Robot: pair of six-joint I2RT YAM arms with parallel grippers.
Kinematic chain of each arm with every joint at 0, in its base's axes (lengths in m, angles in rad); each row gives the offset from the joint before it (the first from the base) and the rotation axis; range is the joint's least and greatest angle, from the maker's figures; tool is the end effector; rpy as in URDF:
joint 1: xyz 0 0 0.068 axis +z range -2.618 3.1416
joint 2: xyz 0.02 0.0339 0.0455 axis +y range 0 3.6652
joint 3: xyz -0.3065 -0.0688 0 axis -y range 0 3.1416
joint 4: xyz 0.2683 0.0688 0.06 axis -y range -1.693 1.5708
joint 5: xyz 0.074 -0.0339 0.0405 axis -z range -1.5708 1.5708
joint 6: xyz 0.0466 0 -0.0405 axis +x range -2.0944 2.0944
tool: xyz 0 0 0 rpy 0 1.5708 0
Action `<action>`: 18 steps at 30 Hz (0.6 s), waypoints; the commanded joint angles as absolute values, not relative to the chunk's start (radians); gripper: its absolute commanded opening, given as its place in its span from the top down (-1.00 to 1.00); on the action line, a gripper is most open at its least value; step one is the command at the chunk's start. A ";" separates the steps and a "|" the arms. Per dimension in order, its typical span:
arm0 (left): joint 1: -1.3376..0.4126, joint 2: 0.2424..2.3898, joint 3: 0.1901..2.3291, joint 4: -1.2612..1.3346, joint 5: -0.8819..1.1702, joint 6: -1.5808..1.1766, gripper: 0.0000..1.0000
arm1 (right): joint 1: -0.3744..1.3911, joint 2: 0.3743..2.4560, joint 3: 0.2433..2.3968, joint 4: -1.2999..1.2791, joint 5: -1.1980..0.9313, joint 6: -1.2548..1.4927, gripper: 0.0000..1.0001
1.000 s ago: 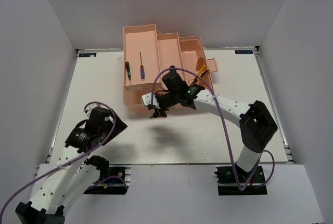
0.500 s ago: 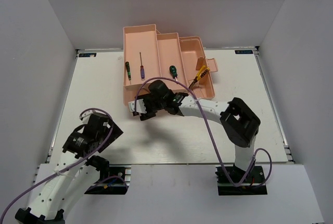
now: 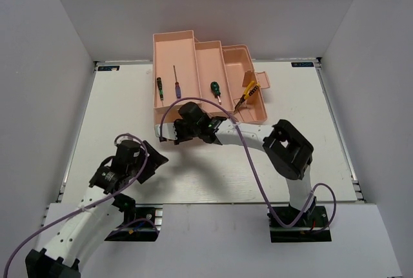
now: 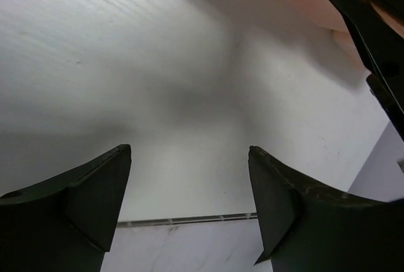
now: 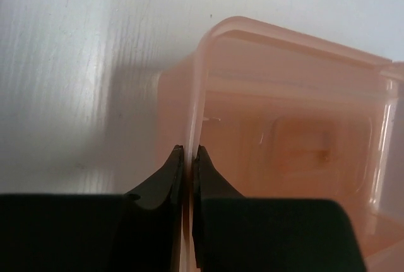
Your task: Sort the tools into containers
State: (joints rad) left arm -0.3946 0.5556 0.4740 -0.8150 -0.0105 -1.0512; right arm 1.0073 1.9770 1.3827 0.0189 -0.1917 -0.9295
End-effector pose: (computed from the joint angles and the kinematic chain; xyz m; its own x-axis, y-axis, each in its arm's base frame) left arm 0.0991 -0.0408 0.2189 -0.6865 -0.6543 -0.3171 -0.4381 0.7203 -0.5378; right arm 0.2582 0.4253 0.2294 0.5596 -0.5871 -0.5850 -0.7805 -0.1358 -0.6103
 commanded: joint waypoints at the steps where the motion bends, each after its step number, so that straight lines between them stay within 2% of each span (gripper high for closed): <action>1: -0.390 0.621 0.392 -0.570 0.121 -1.086 -0.69 | 1.006 1.888 1.410 0.003 -0.161 -0.950 1.00; 8: -0.390 0.797 0.275 -0.159 0.277 -1.169 -0.46 | 0.991 1.746 1.512 -0.075 -0.184 -0.809 1.00; 13: -0.380 0.840 0.210 -0.042 0.314 -1.204 -0.02 | 0.977 1.669 1.532 -0.058 -0.187 -0.741 1.00; 16: -0.370 0.850 0.183 0.017 0.314 -1.226 0.13 | 0.960 1.640 1.543 -0.064 -0.192 -0.706 1.00; 18: -0.361 0.882 0.183 0.053 0.314 -1.226 0.13 | 0.953 1.629 1.539 -0.075 -0.209 -0.690 1.00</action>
State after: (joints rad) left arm -0.3779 0.8566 0.1955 -0.0605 0.2882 -1.2053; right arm 0.9657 1.7710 1.4216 -0.2420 -0.2333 -0.7044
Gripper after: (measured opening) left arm 0.438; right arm 0.084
